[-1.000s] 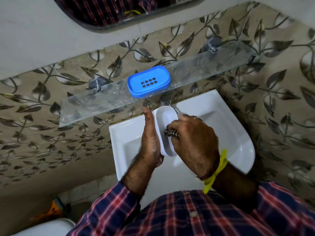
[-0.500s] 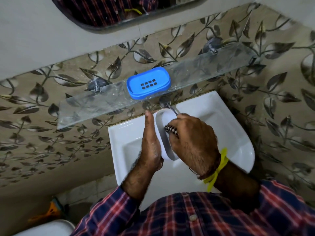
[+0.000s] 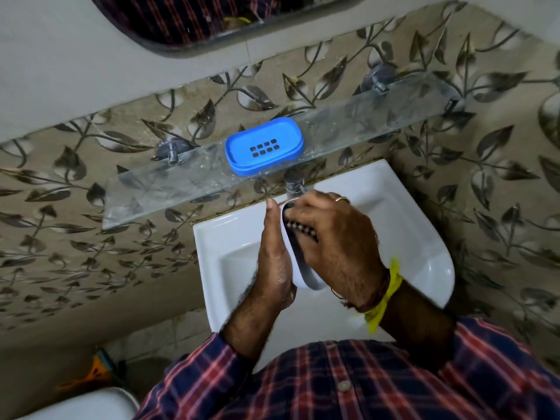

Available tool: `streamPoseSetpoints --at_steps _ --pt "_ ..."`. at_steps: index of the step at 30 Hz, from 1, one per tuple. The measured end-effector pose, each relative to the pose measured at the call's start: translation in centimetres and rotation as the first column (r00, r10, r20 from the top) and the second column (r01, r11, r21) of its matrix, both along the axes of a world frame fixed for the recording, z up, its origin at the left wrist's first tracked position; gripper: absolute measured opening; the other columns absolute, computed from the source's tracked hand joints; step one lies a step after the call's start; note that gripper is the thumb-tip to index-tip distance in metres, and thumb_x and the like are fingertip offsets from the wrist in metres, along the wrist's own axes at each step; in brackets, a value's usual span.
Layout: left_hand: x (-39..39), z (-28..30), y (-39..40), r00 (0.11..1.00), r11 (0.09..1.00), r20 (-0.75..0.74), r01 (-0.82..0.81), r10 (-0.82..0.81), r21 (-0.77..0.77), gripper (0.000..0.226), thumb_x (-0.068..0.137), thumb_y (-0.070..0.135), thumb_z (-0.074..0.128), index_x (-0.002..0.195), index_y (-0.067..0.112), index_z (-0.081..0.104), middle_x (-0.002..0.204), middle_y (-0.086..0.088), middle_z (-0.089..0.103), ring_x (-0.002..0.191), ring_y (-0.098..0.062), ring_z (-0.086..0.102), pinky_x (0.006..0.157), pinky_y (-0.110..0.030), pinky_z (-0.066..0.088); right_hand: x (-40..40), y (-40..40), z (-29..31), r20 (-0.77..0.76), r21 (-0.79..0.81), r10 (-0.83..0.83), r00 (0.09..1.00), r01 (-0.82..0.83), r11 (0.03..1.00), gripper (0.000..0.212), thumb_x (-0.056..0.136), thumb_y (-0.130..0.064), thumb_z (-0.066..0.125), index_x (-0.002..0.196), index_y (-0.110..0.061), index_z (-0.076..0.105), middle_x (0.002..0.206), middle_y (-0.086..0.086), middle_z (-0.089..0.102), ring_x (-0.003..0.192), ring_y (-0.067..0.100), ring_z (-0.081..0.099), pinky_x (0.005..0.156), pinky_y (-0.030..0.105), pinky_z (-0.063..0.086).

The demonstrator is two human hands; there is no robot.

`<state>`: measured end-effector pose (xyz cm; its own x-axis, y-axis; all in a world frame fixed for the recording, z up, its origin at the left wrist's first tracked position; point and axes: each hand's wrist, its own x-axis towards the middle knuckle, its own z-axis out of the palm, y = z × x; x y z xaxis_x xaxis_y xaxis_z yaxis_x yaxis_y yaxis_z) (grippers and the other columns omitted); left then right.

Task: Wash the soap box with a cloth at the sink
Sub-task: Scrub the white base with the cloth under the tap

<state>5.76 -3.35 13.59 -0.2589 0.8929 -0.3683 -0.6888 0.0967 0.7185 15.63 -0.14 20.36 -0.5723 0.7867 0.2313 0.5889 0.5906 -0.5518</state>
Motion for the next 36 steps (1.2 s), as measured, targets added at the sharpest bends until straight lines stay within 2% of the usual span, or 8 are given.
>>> streamPoseSetpoints --at_steps 3,10,15,20,23,29,33,36 --pt "-0.9 0.2 -0.4 0.999 0.999 -0.013 -0.036 0.035 -0.019 0.066 0.096 0.068 0.037 0.088 0.023 0.085 0.095 -0.005 0.081 0.089 -0.019 0.078 0.069 -0.027 0.061 0.9 -0.5 -0.4 0.056 -0.056 0.172 0.983 -0.169 0.984 0.025 0.078 -0.019 0.062 0.096 -0.027 0.076 0.1 -0.006 0.069 0.095 0.023 0.064 0.076 0.036 0.054" --pt "-0.9 1.4 0.0 0.987 0.986 -0.106 -0.129 0.118 -0.104 0.057 0.081 0.071 0.049 0.085 0.026 0.084 0.091 -0.005 0.081 0.081 -0.018 0.078 0.061 -0.029 0.061 1.1 -0.5 -0.9 0.157 0.034 0.038 0.987 -0.044 0.998 0.022 0.086 -0.02 0.062 0.101 -0.028 0.076 0.103 -0.004 0.072 0.097 0.025 0.064 0.078 0.036 0.057" --pt "-0.1 1.9 0.2 0.964 0.983 -0.228 -0.158 0.133 -0.096 0.05 0.073 0.073 0.054 0.082 0.033 0.083 0.095 -0.003 0.08 0.1 -0.029 0.073 0.091 -0.049 0.059 1.5 -1.7 -0.3 0.346 -0.047 0.148 0.926 -0.141 0.989 0.027 0.08 -0.012 0.061 0.097 -0.028 0.075 0.096 -0.003 0.071 0.092 0.023 0.066 0.074 0.03 0.051" --pt "-0.5 2.3 0.2 0.95 0.977 -0.275 -0.183 0.148 -0.107 0.065 0.078 0.072 0.054 0.109 0.019 0.076 0.115 -0.017 0.074 0.118 -0.043 0.064 0.105 -0.061 0.048 2.3 0.6 -0.7 0.196 -0.308 0.385 0.902 -0.316 0.898 0.028 0.082 -0.01 0.063 0.094 -0.033 0.074 0.097 -0.014 0.073 0.091 0.009 0.066 0.079 0.03 0.056" --pt "-0.5 2.3 0.1 0.915 0.966 -0.36 -0.235 0.183 -0.108 0.059 0.086 0.07 0.049 0.108 0.022 0.076 0.116 -0.014 0.075 0.117 -0.039 0.066 0.106 -0.059 0.047 3.9 1.9 -1.0 0.003 -0.48 0.434 0.901 -0.379 0.791 0.025 0.081 -0.007 0.069 0.091 -0.03 0.075 0.09 -0.021 0.07 0.08 -0.009 0.064 0.065 0.008 0.047" --pt "-2.1 2.7 -0.3 0.942 0.957 -0.262 -0.253 0.21 -0.144 0.077 0.073 0.079 0.048 0.126 0.027 0.068 0.12 0.0 0.076 0.115 -0.023 0.069 0.1 -0.048 0.054 6.1 3.3 -3.5 -0.31 -0.551 -0.23 0.922 0.023 0.834 0.02 0.083 -0.005 0.076 0.085 -0.025 0.075 0.074 -0.001 0.075 0.055 0.022 0.069 0.059 0.046 0.061" --pt "-1.2 1.8 -0.7 0.976 0.966 -0.15 -0.184 0.158 -0.184 0.072 0.081 0.049 0.067 0.139 0.008 0.055 0.138 -0.021 0.061 0.128 -0.038 0.058 0.097 -0.047 0.054 4.4 2.0 -4.3 -0.476 -0.737 -0.522 0.708 0.003 0.676 0.015 0.085 -0.005 0.075 0.082 -0.02 0.076 0.074 0.003 0.077 0.065 0.022 0.07 0.063 0.045 0.063" --pt "-1.8 0.5 -0.8 0.963 0.966 -0.219 -0.196 0.157 -0.169 0.036 0.09 0.032 0.06 0.119 0.011 0.064 0.117 -0.015 0.069 0.111 -0.035 0.064 0.083 -0.04 0.056 3.8 1.3 -4.4 -0.511 -0.767 -0.523 0.682 -0.087 0.636 0.004 0.085 -0.011 0.076 0.087 -0.014 0.078 0.074 0.009 0.076 0.056 0.022 0.068 0.05 0.037 0.059"
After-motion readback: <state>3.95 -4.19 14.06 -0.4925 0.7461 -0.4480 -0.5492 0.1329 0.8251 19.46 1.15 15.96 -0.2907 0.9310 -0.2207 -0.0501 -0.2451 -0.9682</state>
